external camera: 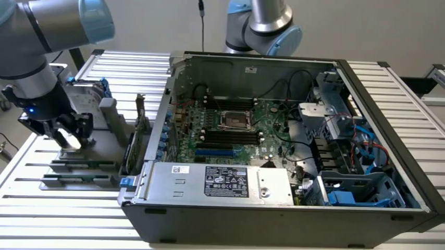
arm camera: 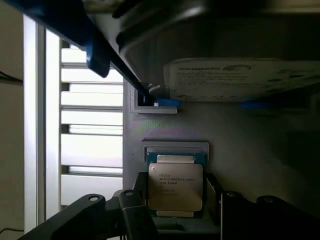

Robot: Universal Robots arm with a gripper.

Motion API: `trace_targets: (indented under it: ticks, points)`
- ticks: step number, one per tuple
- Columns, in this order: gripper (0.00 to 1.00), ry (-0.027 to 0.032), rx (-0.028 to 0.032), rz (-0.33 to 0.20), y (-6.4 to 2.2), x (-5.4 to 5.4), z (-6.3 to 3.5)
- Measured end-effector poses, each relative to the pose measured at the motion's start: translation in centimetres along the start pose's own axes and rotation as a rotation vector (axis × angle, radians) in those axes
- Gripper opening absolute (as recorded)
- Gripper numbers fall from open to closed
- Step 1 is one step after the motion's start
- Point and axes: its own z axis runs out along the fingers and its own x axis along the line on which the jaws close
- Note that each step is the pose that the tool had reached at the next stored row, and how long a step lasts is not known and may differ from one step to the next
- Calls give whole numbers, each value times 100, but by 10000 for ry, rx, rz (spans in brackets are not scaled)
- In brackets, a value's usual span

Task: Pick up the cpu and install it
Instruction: 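Pick up the cpu and move it towards the insertion slot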

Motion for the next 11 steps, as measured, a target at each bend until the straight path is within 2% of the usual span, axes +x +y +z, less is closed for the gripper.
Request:
trace_targets:
  ticks: [11]
  points:
    - [55,48,0,-10,18,15,-478]
